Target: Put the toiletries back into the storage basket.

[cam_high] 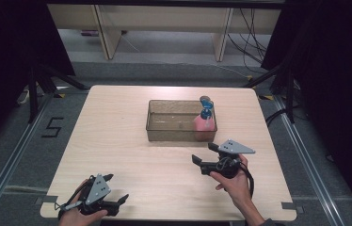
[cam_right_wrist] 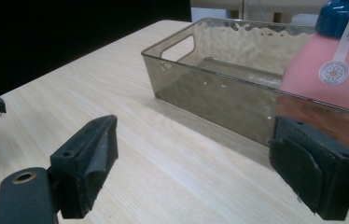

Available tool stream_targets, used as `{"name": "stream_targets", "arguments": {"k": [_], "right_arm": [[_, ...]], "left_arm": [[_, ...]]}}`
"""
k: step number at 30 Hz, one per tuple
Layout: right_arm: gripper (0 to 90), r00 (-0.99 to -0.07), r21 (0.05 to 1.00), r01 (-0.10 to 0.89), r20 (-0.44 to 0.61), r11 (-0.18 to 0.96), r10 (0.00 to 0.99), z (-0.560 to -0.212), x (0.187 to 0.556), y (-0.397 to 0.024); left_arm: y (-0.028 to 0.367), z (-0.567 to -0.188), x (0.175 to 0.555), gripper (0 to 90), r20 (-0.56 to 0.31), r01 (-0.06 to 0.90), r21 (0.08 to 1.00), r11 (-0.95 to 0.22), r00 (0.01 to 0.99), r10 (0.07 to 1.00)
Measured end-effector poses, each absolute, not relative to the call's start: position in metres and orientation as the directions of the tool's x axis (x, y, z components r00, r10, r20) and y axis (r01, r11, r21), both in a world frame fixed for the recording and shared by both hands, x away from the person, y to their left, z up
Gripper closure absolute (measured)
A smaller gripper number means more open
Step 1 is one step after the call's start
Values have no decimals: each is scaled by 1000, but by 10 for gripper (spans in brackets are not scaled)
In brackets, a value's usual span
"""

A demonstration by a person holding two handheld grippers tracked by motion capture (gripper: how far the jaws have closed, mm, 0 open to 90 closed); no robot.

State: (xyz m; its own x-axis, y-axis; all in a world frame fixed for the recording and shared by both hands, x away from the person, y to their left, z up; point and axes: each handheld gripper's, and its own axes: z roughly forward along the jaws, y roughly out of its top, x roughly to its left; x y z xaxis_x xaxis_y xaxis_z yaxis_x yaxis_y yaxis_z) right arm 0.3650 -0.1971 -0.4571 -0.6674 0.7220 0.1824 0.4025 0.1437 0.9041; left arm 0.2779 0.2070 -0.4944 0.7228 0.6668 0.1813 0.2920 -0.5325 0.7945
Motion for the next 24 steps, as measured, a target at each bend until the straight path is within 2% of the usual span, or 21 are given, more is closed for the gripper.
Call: {"name": "stream_targets", "arguments": {"k": [2,3,6,8,14,15,16,20,23,24], "right_arm": [[166,-676,915,369,147,160,722,-458,366,-198],[166,-679,904,401,183,150,711,-459,365,-197],[164,-688,906,388,163,169,707,-459,363,-195],[164,-687,905,389,162,171,709,-459,360,-193],[164,-690,903,397,176,164,702,-460,354,-191],[164,-700,905,383,152,187,698,-460,354,-192],[164,-690,898,405,177,172,701,-460,352,-191],[164,-699,905,383,155,183,698,-462,349,-195],[164,-693,893,412,178,182,699,-462,347,-196],[165,-686,904,389,158,175,711,-463,347,-197]], "left_arm": [[207,-495,278,148,178,294,796,-529,722,668],[207,-494,278,148,181,292,795,-531,722,668],[205,-496,276,148,164,290,816,-500,713,682],[208,-493,277,148,184,288,796,-533,724,665],[206,-493,274,148,180,281,812,-511,712,678],[206,-493,274,148,180,281,812,-511,713,678],[208,-492,274,148,193,278,800,-532,721,666],[207,-493,274,148,184,278,807,-521,720,669],[207,-492,274,148,191,276,801,-532,724,663],[208,-493,274,148,187,277,803,-528,724,664]]}}
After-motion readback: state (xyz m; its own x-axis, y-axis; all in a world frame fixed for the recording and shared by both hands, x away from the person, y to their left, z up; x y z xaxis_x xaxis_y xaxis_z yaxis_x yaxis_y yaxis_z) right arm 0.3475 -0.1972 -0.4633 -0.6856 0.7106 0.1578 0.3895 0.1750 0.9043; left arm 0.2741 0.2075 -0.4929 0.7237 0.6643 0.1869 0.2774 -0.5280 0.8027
